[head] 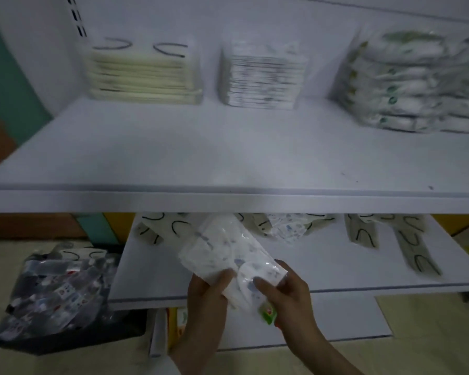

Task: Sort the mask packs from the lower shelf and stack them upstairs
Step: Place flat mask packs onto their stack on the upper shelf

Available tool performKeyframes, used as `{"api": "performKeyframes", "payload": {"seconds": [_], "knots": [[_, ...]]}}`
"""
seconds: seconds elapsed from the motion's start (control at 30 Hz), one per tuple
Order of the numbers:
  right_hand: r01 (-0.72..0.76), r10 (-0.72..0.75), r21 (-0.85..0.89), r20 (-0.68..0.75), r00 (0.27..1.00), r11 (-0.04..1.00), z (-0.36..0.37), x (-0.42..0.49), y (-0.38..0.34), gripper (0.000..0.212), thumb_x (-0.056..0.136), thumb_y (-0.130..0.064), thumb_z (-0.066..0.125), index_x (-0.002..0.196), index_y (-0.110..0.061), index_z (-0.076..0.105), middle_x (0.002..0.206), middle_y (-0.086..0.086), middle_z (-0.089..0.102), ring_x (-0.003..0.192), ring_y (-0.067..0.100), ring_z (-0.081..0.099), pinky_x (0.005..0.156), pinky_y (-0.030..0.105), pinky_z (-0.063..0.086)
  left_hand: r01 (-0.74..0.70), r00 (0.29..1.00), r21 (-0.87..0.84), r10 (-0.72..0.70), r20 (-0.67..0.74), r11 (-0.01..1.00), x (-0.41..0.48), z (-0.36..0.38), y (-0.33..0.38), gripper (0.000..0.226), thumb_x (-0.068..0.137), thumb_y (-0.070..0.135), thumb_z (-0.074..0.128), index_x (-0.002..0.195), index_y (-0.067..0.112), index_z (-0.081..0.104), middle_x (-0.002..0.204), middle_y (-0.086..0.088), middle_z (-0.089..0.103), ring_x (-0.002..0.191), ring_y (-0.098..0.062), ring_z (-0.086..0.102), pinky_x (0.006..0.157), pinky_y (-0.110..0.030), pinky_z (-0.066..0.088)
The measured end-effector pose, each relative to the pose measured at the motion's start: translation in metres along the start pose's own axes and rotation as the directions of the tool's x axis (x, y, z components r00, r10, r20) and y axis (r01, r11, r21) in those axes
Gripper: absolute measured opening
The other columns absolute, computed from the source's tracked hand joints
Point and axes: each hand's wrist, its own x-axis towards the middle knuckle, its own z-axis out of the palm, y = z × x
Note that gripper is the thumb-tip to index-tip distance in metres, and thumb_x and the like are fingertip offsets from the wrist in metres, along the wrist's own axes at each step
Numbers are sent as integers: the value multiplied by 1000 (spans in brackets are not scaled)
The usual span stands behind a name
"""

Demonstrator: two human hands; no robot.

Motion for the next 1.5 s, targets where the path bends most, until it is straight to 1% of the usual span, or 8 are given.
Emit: {"api": "performKeyframes", "payload": {"seconds": [0.1, 0.17, 0.3, 0.43, 0.8, 1.03, 1.2, 1.5], "knots": [[237, -226, -86, 120, 967, 968, -2, -16, -47, 18, 70, -1, 69, 80, -15, 74, 75, 8, 71, 72, 20, 67, 62, 27, 52, 39, 995, 34, -42, 95, 999, -25, -20, 42, 84, 31, 13, 90, 110, -1, 65, 103, -20, 70, 91, -37, 68, 75, -48, 57], [373, -344, -150, 188, 920, 916, -3, -21, -88, 29, 71, 2, 71, 78, -25, 76, 72, 1, 71, 67, 17, 66, 60, 24, 51, -102, 985, 108, 85, 148, 989, -37, -28, 80, 70, 12, 19, 93, 80, 15, 78, 80, -10, 74, 74, -28, 70, 64, -38, 59], [623, -552, -222, 310, 774, 750, 11, -6, -173, 20, 75, -13, 72, 86, -30, 71, 79, -11, 70, 72, 11, 65, 63, 25, 52, -566, 793, 222, 450, 410, 794, -52, 4, 179, 23, 56, 15, 84, 66, 32, 72, 62, 12, 66, 59, -1, 62, 56, -14, 50], [718, -635, -267, 340, 694, 643, 33, 35, -225, 25, 83, -3, 70, 97, -24, 68, 90, -7, 71, 81, 14, 67, 71, 26, 54, -761, 646, 341, 597, 475, 552, -28, 34, 244, 39, 68, 0, 72, 95, 27, 63, 80, 19, 69, 78, 1, 64, 70, -13, 49], [593, -482, -275, 378, 790, 757, 43, 92, -195, 39, 82, -4, 70, 115, -20, 57, 113, 0, 67, 105, 15, 64, 95, 41, 51, -657, 727, 589, 601, 331, 471, 16, 39, 225, 26, 93, 5, 52, 96, 30, 54, 91, 12, 62, 80, 2, 58, 68, -13, 44], [582, -494, -328, 317, 810, 744, 18, 86, -199, 25, 85, -3, 67, 98, -24, 66, 85, -17, 69, 83, 2, 64, 78, 17, 49, -628, 715, 710, 597, 364, 319, 22, 24, 230, 13, 92, 15, 57, 103, 13, 64, 98, 4, 63, 83, 3, 55, 65, -3, 40], [555, -491, -308, 264, 830, 773, 15, 89, -204, 14, 81, -3, 71, 90, -13, 74, 86, 5, 75, 82, 19, 70, 77, 27, 56, -654, 696, 701, 588, 412, 284, 24, 26, 239, 17, 87, 5, 62, 96, 19, 61, 89, 5, 64, 82, -7, 61, 75, -16, 50], [526, -506, -270, 148, 850, 806, 8, 99, -227, 13, 78, 1, 73, 81, -12, 73, 70, 3, 73, 66, 14, 68, 60, 21, 54, -719, 629, 677, 565, 534, 160, 39, 57, 263, 19, 84, 2, 65, 85, 21, 68, 65, 27, 65, 68, 7, 63, 71, -13, 53]]}}
